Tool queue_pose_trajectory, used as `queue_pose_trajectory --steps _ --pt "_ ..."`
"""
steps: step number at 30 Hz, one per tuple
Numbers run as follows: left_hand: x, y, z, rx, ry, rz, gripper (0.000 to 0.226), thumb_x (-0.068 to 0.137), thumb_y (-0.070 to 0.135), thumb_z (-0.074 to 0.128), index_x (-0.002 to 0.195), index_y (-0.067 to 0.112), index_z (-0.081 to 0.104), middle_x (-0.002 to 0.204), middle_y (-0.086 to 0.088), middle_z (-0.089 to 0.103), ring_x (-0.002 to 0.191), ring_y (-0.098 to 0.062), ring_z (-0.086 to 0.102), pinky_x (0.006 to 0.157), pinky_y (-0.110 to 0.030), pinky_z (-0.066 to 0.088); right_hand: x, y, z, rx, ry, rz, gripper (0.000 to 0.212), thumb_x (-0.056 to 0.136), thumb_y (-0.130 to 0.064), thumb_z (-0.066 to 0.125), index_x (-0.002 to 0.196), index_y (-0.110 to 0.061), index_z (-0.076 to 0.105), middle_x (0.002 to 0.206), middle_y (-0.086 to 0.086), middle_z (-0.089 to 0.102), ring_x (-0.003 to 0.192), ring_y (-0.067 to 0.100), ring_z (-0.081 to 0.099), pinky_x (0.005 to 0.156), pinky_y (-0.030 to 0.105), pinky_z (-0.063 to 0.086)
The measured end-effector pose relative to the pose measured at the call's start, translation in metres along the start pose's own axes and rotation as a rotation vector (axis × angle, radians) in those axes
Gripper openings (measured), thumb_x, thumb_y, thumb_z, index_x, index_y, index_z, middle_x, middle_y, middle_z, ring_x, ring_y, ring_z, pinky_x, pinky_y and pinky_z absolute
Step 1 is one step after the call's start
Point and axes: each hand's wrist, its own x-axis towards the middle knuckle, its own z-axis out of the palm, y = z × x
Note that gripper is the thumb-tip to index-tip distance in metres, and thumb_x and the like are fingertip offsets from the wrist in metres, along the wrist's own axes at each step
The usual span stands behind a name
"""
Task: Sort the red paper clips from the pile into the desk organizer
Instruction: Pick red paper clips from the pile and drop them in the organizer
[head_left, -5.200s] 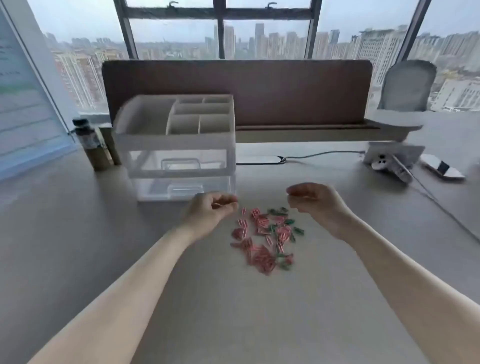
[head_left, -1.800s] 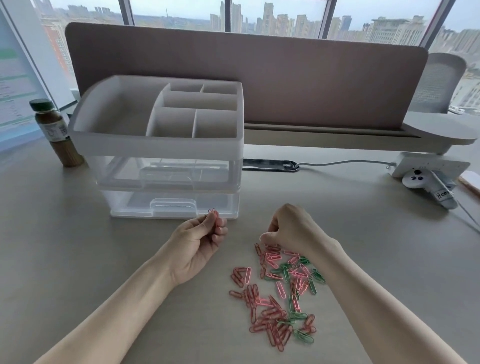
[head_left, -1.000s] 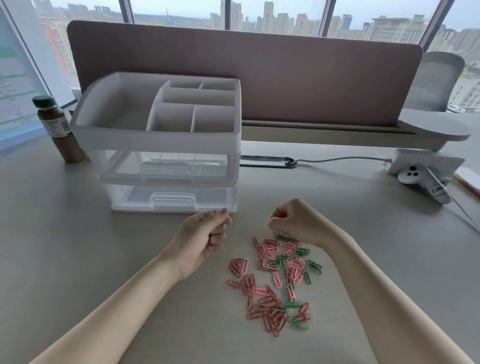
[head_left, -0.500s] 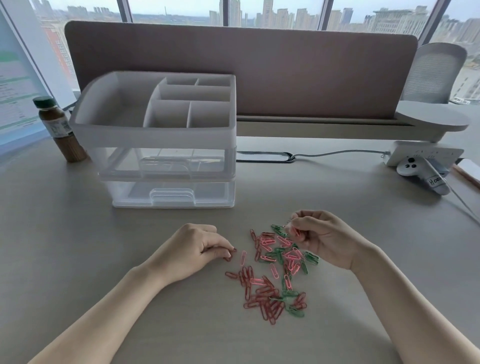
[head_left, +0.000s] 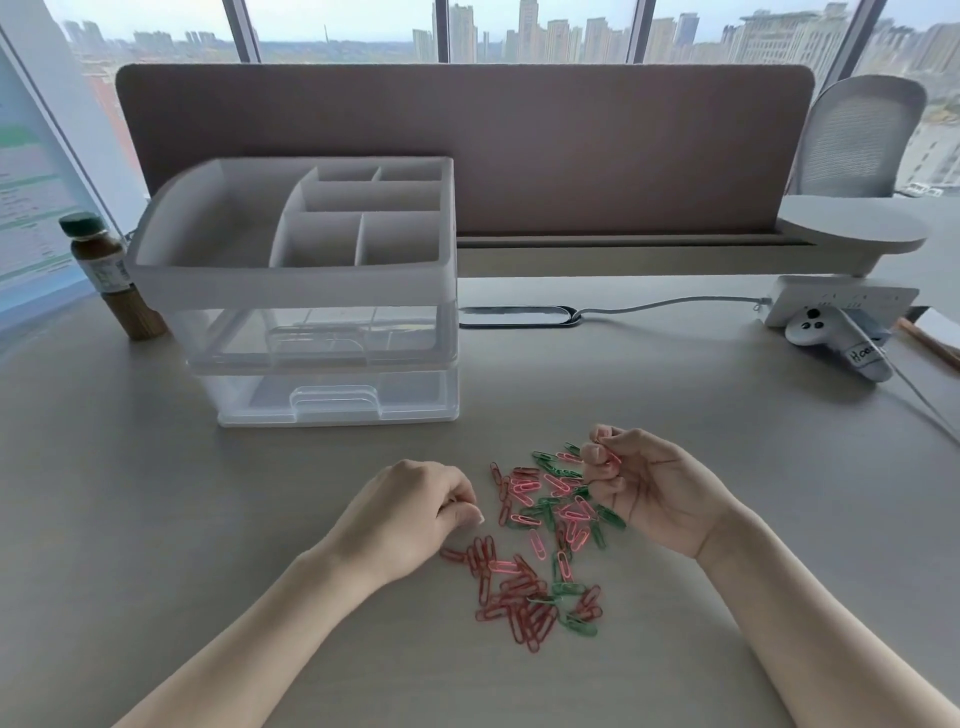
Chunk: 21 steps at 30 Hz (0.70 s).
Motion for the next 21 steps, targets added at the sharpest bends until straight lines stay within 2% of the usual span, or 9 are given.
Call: queue_pose_trajectory --steps 4,7,10,12,15,17,19,21 --pt "-0.002 0.005 0.002 0.069 -0.023 0.031 0.008 0.092 0.039 0.059 0.087 0.034 0.060 0.080 0.020 0.061 0.075 -0.001 0.058 0.069 -0.014 0.041 0.002 0.003 -0.001 0.102 -0.055 0.033 0.023 0.057 0.001 0.067 0.074 -0.008 0.054 0.062 0.006 0.047 0.051 0.016 0.041 0.045 0.025 0.037" --pt "-0.001 0.013 0.000 -0.035 0.004 0.061 0.014 0.096 0.037 0.054 0.084 0.031 0.053 0.065 0.015 0.052 0.058 -0.003 0.049 0.058 -0.013 0.037 0.000 0.002 0.001 0.170 -0.077 0.048 0.013 0.056 -0.002 0.055 0.068 -0.008 0.052 0.060 0.006 0.044 0.051 0.018 0.039 0.046 0.028 0.036" --pt "0.001 0.021 -0.006 -0.474 0.001 -0.032 0.023 0.098 0.038 0.048 0.081 0.024 0.052 0.063 0.010 0.043 0.057 -0.007 0.039 0.058 -0.022 0.037 -0.004 -0.003 0.002 0.171 -0.038 0.052 0.005 0.069 -0.013 0.051 0.066 -0.012 0.047 0.060 0.002 0.038 0.052 0.016 0.031 0.048 0.028 0.030" --pt "0.004 0.024 -0.005 -0.801 -0.013 -0.119 0.030 0.095 0.039 0.047 0.077 0.016 0.047 0.068 0.004 0.039 0.062 -0.012 0.036 0.058 -0.026 0.035 -0.004 -0.005 -0.001 0.161 -0.016 0.068 0.019 0.082 -0.023 0.044 0.063 -0.017 0.043 0.057 -0.001 0.035 0.052 0.014 0.023 0.045 0.026 0.028" --pt "0.009 0.021 0.000 -1.362 -0.060 -0.268 0.022 0.090 0.024 0.045 0.072 0.016 0.036 0.070 -0.002 0.034 0.063 -0.015 0.030 0.053 -0.025 0.030 -0.004 -0.007 -0.004 0.159 0.028 0.088 0.032 0.092 -0.031 0.043 0.062 -0.021 0.038 0.052 -0.004 0.034 0.048 0.011 0.019 0.042 0.024 0.022" --pt "0.010 0.017 0.000 -1.700 -0.083 -0.378 0.019 0.090 0.015 0.042 0.072 0.016 0.037 0.071 -0.002 0.037 0.062 -0.014 0.032 0.049 -0.023 0.032 -0.004 -0.007 -0.008 0.143 0.053 0.085 0.036 0.097 -0.035 0.043 0.063 -0.020 0.042 0.050 -0.006 0.034 0.043 0.010 0.022 0.041 0.022 0.020" --pt "0.009 0.012 0.000 -1.949 -0.094 -0.426 0.018 0.091 0.013 0.044 0.073 0.015 0.041 0.072 -0.003 0.041 0.062 -0.012 0.035 0.048 -0.021 0.036 -0.004 -0.006 -0.009 0.135 0.053 0.062 0.034 0.099 -0.033 0.042 0.069 -0.018 0.049 0.051 -0.007 0.035 0.040 0.008 0.029 0.039 0.021 0.020" --pt "0.010 0.008 0.001 -2.071 -0.109 -0.417 0.016 0.087 0.008 0.055 0.077 0.014 0.044 0.074 -0.003 0.043 0.063 -0.011 0.040 0.049 -0.020 0.040 -0.005 -0.006 -0.008 0.089 0.074 0.029 0.028 0.099 -0.026 0.041 0.077 -0.014 0.054 0.051 -0.007 0.035 0.038 0.007 0.031 0.036 0.020 0.023"
